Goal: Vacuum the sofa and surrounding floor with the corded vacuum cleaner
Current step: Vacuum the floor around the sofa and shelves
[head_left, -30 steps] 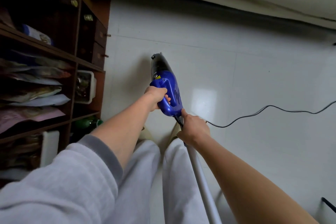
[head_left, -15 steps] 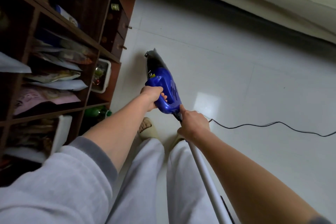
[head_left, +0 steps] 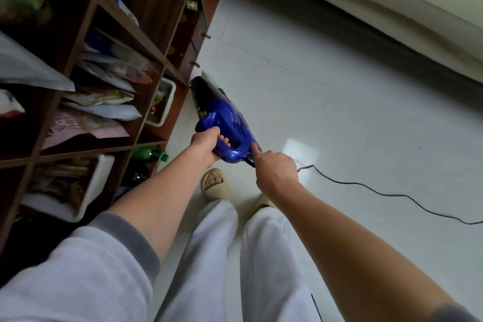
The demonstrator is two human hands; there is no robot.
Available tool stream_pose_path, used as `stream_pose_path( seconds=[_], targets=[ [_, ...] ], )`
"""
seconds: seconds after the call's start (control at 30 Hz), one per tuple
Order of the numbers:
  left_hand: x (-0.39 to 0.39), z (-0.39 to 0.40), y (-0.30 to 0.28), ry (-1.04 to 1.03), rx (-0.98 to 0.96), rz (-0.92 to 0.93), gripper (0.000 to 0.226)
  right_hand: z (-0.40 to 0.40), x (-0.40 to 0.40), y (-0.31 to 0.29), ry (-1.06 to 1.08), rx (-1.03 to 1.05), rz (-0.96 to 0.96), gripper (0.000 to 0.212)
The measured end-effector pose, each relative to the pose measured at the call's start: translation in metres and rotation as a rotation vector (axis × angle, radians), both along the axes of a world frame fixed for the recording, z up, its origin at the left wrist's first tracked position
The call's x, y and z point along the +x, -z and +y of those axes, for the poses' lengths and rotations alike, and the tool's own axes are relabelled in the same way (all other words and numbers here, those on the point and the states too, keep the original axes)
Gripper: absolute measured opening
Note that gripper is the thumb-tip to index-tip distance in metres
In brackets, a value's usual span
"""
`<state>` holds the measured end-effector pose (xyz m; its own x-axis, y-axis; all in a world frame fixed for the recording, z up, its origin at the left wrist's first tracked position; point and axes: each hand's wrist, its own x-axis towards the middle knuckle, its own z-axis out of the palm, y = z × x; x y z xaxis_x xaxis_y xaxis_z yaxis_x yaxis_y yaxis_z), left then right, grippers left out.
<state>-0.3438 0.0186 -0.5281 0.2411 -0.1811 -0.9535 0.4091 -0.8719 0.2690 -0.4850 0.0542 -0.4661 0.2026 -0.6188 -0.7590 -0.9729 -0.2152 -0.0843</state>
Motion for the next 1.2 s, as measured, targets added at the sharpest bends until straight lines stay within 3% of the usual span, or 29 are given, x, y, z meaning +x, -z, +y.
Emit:
stream_pose_path(
  seconds=[0.17, 0.5, 0.8, 1.03, 1.2],
  targets=[
    [0.014, 0.010, 0.007, -0.110, 0.013, 0.009, 0.013, -0.003, 0.011, 0.005, -0.091, -0.023, 0.015, 0.067],
    [0.004, -0.008, 0.014, -0.117, 0.014, 0.044, 0.012, -0.021, 0.005, 0.021, -0.081, -0.025, 0.087, 0.077],
    [0.014, -0.051, 0.015, -0.020, -0.043, 0.027, 0.015, -0.052, 0.018, 0.022, -0.014, -0.026, 0.097, 0.077],
    [0.024, -0.047, 0.018, 0.055, -0.020, 0.006, 0.013, -0.041, 0.025, 0.014, 0.040, -0.020, 0.032, 0.064],
    [0.021, -0.053, 0.020, 0.073, -0.031, 0.000, 0.012, -0.045, 0.024, 0.017, 0.080, -0.026, 0.031, 0.067]
  ],
)
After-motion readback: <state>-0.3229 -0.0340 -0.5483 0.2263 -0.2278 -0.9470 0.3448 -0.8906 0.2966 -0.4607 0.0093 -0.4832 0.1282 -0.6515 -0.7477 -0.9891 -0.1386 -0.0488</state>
